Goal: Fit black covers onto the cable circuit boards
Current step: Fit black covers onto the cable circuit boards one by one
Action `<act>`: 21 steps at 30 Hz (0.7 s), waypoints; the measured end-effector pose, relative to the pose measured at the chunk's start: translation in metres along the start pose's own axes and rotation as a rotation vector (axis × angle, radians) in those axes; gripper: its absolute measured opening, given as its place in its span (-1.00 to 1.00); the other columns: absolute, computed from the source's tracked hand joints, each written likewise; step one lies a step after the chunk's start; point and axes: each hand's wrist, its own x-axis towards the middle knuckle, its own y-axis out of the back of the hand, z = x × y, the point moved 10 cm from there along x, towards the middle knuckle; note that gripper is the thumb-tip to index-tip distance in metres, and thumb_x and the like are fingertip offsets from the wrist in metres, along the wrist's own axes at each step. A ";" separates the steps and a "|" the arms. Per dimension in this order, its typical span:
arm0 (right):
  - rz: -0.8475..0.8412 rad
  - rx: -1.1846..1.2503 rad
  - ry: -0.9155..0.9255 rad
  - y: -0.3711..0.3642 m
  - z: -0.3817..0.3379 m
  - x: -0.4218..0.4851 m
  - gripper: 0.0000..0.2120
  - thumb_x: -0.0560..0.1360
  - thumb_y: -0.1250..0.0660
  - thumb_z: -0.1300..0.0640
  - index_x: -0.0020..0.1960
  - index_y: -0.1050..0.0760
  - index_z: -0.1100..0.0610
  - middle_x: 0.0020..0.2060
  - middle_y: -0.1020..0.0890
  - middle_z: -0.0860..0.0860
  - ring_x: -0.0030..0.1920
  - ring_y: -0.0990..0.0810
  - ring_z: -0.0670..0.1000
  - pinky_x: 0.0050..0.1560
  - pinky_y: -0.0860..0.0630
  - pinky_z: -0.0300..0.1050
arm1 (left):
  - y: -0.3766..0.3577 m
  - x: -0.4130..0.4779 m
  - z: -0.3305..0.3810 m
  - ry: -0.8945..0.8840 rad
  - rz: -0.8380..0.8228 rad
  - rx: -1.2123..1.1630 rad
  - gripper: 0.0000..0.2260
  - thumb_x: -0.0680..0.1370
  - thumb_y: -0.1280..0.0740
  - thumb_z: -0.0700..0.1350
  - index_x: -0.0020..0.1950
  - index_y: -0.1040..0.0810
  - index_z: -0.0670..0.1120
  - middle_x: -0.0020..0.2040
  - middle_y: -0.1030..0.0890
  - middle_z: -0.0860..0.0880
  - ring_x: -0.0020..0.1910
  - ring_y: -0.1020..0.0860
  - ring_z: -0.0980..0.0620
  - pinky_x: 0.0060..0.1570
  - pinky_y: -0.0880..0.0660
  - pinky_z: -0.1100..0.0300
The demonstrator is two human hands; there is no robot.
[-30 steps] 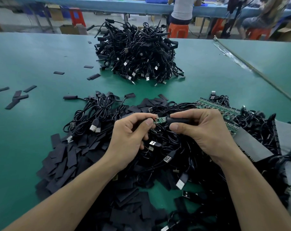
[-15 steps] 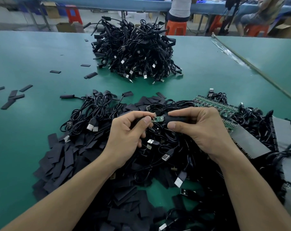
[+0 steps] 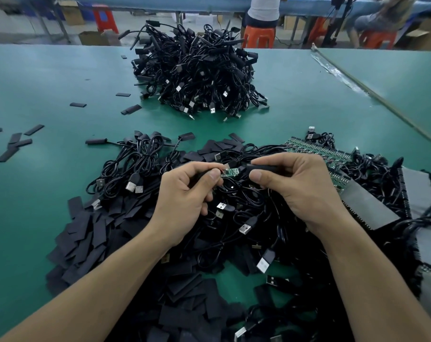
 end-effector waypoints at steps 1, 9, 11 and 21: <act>0.001 -0.024 0.006 0.000 0.000 0.000 -0.81 0.22 -0.57 0.03 -0.17 -0.73 -0.02 -0.30 -0.73 -0.06 -0.32 -0.67 -0.16 -0.25 -0.53 -0.38 | 0.000 0.000 0.000 -0.001 -0.003 -0.001 -0.72 0.60 -0.35 -0.22 -0.05 -0.71 0.16 -0.26 -0.67 0.02 -0.42 -0.48 0.20 -0.52 -0.40 0.36; -0.059 -0.106 0.025 -0.009 -0.001 0.000 -0.84 0.30 -0.59 0.17 -0.15 -0.72 -0.01 -0.24 -0.74 -0.08 -0.21 -0.71 -0.12 -0.16 -0.55 -0.36 | -0.002 0.000 0.001 0.011 -0.030 -0.010 -0.74 0.59 -0.35 -0.23 -0.05 -0.71 0.13 -0.27 -0.67 0.02 -0.43 -0.48 0.20 -0.52 -0.39 0.37; -0.046 -0.115 0.024 -0.007 -0.001 -0.001 -0.85 0.30 -0.59 0.14 -0.15 -0.72 -0.01 -0.25 -0.74 -0.08 -0.23 -0.71 -0.12 -0.18 -0.55 -0.36 | -0.003 -0.001 0.002 0.011 -0.040 -0.007 -0.74 0.59 -0.35 -0.23 -0.06 -0.71 0.12 -0.27 -0.66 0.02 -0.43 -0.48 0.20 -0.51 -0.39 0.37; -0.120 -0.006 0.005 -0.015 -0.003 -0.001 -0.78 0.30 -0.57 0.19 -0.07 -0.71 0.03 -0.15 -0.75 -0.05 -0.10 -0.73 -0.09 -0.09 -0.58 -0.33 | -0.002 -0.002 0.004 -0.010 -0.036 -0.014 -0.74 0.60 -0.34 -0.24 -0.05 -0.71 0.11 -0.28 -0.66 0.02 -0.41 -0.48 0.19 -0.51 -0.41 0.35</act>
